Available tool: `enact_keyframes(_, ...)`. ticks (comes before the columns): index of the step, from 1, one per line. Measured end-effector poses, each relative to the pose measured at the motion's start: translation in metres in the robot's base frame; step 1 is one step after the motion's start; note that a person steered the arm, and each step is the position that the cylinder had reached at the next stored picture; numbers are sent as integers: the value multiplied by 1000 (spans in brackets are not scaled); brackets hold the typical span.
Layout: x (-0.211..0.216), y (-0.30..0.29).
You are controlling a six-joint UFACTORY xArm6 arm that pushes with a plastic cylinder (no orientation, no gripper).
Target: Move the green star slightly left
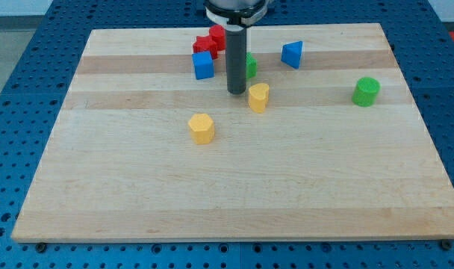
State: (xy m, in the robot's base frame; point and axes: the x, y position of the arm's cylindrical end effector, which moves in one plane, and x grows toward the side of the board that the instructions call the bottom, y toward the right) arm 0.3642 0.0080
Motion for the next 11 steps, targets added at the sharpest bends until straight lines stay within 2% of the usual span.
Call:
enact_keyframes(2,-18,53)
enact_keyframes(4,-63,56)
enact_keyframes(6,-72,35)
enact_keyframes(8,-59,2)
enact_keyframes(11,-9,-16)
